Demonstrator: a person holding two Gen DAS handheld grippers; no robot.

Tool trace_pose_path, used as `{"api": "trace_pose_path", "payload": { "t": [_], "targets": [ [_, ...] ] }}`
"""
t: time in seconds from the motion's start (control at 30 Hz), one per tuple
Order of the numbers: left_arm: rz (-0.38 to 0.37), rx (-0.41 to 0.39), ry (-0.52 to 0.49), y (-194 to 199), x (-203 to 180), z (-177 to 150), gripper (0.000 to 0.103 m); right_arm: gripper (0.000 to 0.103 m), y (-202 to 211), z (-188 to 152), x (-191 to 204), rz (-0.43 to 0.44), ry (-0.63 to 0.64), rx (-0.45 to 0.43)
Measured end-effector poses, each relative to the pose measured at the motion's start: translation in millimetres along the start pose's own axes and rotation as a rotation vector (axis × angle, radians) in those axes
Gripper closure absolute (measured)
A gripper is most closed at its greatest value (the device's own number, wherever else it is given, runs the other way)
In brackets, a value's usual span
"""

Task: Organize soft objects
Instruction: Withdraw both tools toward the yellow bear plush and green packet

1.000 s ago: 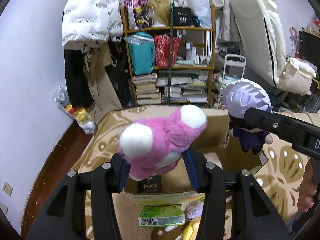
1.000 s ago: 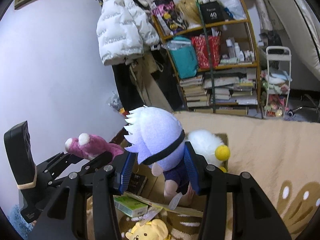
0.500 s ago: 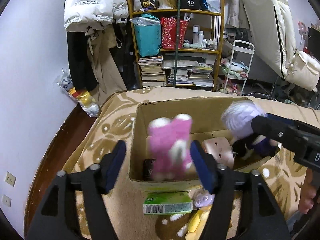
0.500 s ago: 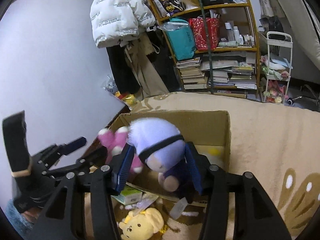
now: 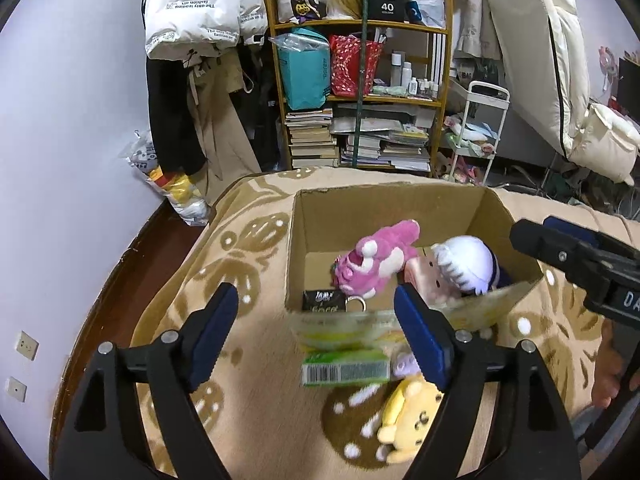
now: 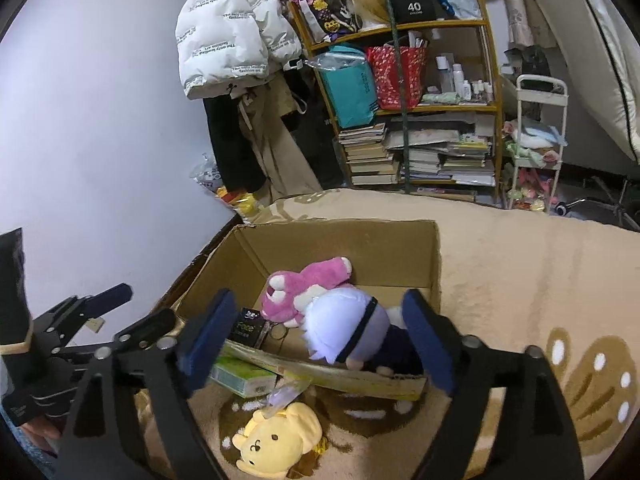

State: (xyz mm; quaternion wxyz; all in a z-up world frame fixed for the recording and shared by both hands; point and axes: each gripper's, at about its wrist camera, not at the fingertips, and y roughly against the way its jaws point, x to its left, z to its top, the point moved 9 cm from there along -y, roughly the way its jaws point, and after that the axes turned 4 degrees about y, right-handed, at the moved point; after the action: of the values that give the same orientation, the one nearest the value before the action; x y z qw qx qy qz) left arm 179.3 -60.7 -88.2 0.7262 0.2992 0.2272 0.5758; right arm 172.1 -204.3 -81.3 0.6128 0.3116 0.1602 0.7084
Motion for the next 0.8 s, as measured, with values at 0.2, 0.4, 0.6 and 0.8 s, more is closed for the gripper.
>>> {"api": "trace_pose_path", "payload": {
  "t": [0.2,0.4,0.6,0.8],
  "targets": [
    [0.013,0.014,0.016,20,10,-11,0.010,0.000,13,-8,1,-0.051,0.000,0.006],
    [0.019,0.024,0.002,35,11,-21,0.008,0.000,21,-23,4,-0.082,-0.007,0.035],
    [0.053,0.089,-0.009,29,13,-38,0.006,0.000,25,-43,4,-0.106,-0.026,0.080],
    [0.062,0.125,-0.010,24,16,-48,0.006,0.000,20,-62,1,-0.155,-0.025,0.141]
  ]
}}
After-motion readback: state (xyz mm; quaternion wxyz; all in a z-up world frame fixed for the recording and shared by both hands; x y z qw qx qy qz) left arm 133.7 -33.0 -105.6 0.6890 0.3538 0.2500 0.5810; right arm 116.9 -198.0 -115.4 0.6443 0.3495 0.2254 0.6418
